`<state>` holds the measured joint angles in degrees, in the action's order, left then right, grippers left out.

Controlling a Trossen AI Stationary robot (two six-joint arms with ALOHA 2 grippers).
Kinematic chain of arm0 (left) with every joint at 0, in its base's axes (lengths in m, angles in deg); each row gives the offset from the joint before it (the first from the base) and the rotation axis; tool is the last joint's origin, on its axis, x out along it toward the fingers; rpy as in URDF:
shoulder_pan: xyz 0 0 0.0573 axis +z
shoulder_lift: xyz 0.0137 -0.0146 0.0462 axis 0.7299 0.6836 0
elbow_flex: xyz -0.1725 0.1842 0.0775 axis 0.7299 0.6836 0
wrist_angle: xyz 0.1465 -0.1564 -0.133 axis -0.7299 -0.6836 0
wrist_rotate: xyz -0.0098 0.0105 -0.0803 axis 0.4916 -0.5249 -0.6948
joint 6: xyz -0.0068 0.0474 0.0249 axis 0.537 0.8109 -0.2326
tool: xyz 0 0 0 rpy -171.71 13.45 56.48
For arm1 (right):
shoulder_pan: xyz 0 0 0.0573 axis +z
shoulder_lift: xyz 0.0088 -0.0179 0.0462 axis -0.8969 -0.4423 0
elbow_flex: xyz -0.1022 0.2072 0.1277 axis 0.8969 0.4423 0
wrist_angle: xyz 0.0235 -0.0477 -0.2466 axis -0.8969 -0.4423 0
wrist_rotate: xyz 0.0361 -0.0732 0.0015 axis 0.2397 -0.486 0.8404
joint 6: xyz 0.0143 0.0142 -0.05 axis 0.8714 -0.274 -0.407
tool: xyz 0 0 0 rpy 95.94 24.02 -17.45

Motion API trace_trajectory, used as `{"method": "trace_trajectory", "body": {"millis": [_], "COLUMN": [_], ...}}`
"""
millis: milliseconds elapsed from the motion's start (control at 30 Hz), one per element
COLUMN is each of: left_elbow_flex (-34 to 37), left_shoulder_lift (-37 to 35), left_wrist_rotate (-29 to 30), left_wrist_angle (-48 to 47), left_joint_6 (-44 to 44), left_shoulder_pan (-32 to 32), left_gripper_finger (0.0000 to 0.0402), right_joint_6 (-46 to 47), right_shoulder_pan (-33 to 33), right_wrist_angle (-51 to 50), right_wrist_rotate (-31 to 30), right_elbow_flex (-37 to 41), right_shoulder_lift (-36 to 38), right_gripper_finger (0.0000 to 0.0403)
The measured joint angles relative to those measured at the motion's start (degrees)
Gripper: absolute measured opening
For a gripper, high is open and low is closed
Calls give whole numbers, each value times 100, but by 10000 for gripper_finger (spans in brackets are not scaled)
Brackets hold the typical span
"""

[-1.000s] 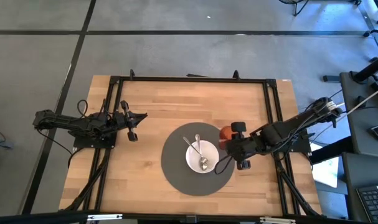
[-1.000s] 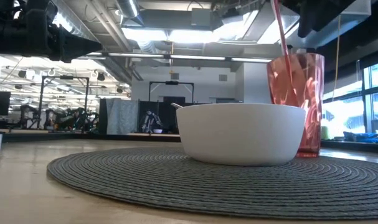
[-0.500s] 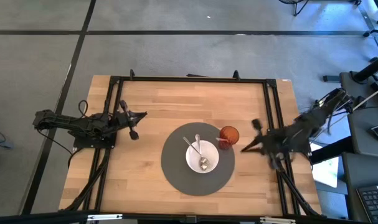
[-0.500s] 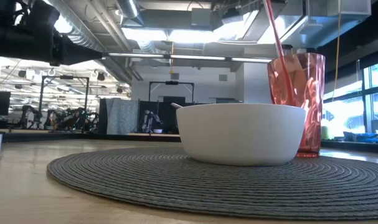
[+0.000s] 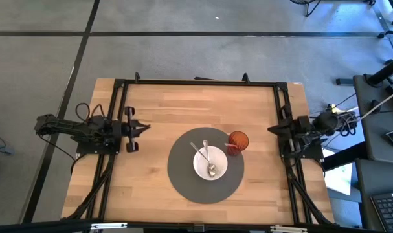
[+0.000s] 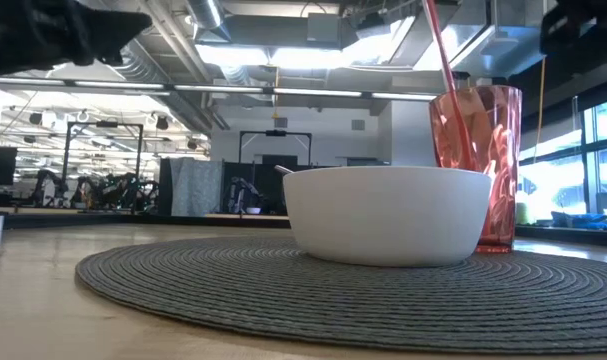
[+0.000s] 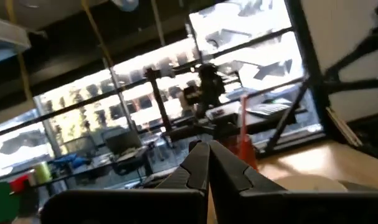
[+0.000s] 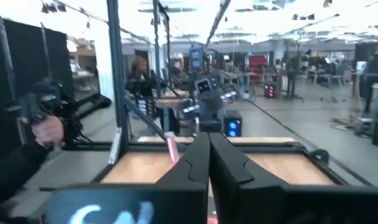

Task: Pick & Place Utensil
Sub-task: Return to Home Position

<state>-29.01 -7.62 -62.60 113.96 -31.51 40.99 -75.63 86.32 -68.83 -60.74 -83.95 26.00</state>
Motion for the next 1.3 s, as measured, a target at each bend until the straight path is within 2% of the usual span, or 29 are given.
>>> {"method": "trace_trajectory", "body": {"millis": [133, 300, 500, 600, 667, 800, 933, 1033, 1167, 1300], "left_elbow_flex": [0, 0, 0, 0, 0, 0, 0, 0, 0, 0], "left_shoulder_lift": [-79, -218, -273, -294, -286, -288, -292, -294, -305, -498], "left_wrist_rotate": [487, 20, 1013, 1240, 1192, 721, 842, 669, 258, 212], "left_wrist_angle": [41, -269, -757, -894, -1060, -1358, -1867, -2217, -2285, -2314], "left_joint_6": [-4, 226, 13, 8, -21, -421, -687, -751, -585, -601], "left_shoulder_pan": [6, -2, 0, 0, 0, 0, 0, 2, -11, -12], "left_gripper_finger": [2, 1, 1, 1, 3, 2, 2, 3, 1, 2], "right_joint_6": [297, -88, -108, -42, -32, 164, 255, 185, 103, 225], "right_shoulder_pan": [-92, -112, -110, -110, -124, -334, -573, -682, -819, -947], "right_wrist_angle": [73, 573, 760, 919, 1133, 1485, 1454, 1553, 1671, 1718], "right_wrist_rotate": [125, -224, -144, -145, -147, -122, 133, 147, 147, 148], "right_elbow_flex": [485, 1042, 1427, 1657, 1795, 2099, 2095, 2093, 2093, 2093], "right_shoulder_lift": [279, 282, 282, 282, 286, 284, 273, 276, 276, 276], "right_gripper_finger": [3, 2, 2, 2, 2, 2, 2, 2, 2, 2]}}
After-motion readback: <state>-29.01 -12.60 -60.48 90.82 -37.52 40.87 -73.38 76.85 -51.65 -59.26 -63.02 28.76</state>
